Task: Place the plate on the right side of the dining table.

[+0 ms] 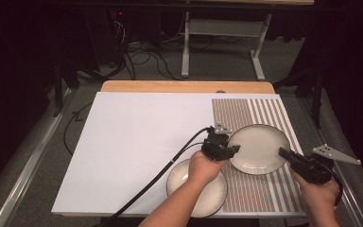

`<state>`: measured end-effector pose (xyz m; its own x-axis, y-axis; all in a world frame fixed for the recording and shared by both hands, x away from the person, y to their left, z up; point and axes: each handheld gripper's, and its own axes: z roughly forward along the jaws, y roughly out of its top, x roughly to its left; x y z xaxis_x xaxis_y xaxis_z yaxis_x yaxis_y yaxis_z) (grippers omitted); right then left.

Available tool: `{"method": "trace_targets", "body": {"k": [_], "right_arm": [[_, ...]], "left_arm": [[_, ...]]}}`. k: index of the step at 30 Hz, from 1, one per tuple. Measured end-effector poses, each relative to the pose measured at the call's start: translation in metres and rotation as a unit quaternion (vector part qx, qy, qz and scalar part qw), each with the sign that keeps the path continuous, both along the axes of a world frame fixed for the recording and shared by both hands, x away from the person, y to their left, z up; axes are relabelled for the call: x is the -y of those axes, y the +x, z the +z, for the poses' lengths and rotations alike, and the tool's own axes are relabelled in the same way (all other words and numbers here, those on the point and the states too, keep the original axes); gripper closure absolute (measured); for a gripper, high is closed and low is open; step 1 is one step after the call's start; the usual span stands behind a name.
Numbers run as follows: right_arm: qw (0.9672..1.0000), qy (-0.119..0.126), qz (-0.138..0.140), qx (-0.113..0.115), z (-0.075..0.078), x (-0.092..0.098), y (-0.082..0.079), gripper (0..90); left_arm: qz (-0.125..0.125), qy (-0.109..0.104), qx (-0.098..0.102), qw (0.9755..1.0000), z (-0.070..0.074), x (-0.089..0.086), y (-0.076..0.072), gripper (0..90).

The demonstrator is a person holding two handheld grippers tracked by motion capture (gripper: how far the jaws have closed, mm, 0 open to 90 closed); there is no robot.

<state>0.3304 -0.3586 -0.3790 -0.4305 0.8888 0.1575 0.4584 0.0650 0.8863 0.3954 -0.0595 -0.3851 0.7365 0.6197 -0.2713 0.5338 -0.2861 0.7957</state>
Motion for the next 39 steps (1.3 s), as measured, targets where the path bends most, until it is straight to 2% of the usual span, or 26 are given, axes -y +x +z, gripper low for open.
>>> {"method": "trace_targets", "body": {"k": [4, 14, 21, 23, 27, 31, 32, 33, 35, 39], "right_arm": [[1.0000, -0.006, 0.001, 0.000, -0.002, 0.000, -0.002, 85.0], [0.9999, -0.012, -0.006, -0.009, -0.007, 0.003, -0.004, 85.1], [0.9998, -0.014, -0.005, -0.010, -0.009, 0.004, -0.004, 85.2], [0.9998, -0.014, -0.004, -0.011, -0.010, 0.004, -0.003, 85.3], [0.9999, -0.011, 0.001, -0.010, -0.009, 0.005, -0.003, 86.1], [0.9998, -0.015, -0.004, -0.009, -0.009, 0.003, -0.002, 85.8], [0.9998, -0.015, -0.006, -0.010, -0.009, 0.003, -0.002, 85.6], [0.9998, -0.016, -0.010, -0.011, -0.010, 0.003, 0.000, 85.4], [0.9997, -0.015, -0.011, -0.013, -0.010, 0.003, 0.000, 85.4], [0.9996, -0.011, -0.018, -0.018, -0.010, 0.003, 0.002, 85.2]], "left_arm": [[0.002, 0.011, -0.007, 0.9999, -0.003, 0.003, 0.000, 70.3], [0.004, 0.023, -0.019, 0.9996, -0.008, 0.010, 0.001, 69.2], [0.010, 0.032, -0.017, 0.9993, -0.008, 0.014, 0.002, 68.1], [0.015, 0.041, -0.012, 0.9990, -0.009, 0.014, 0.003, 67.2], [0.019, 0.040, -0.012, 0.9989, -0.010, 0.015, 0.003, 64.6], [0.020, 0.035, 0.008, 0.9992, -0.004, 0.011, 0.002, 55.5], [0.021, 0.033, 0.015, 0.9991, -0.002, 0.009, 0.001, 54.2], [0.021, 0.031, 0.032, 0.9988, 0.003, 0.003, -0.002, 52.5], [0.021, 0.030, 0.040, 0.9985, 0.005, 0.000, -0.003, 51.1], [0.019, 0.026, 0.065, 0.9974, 0.011, -0.020, -0.009, 49.2]]}}
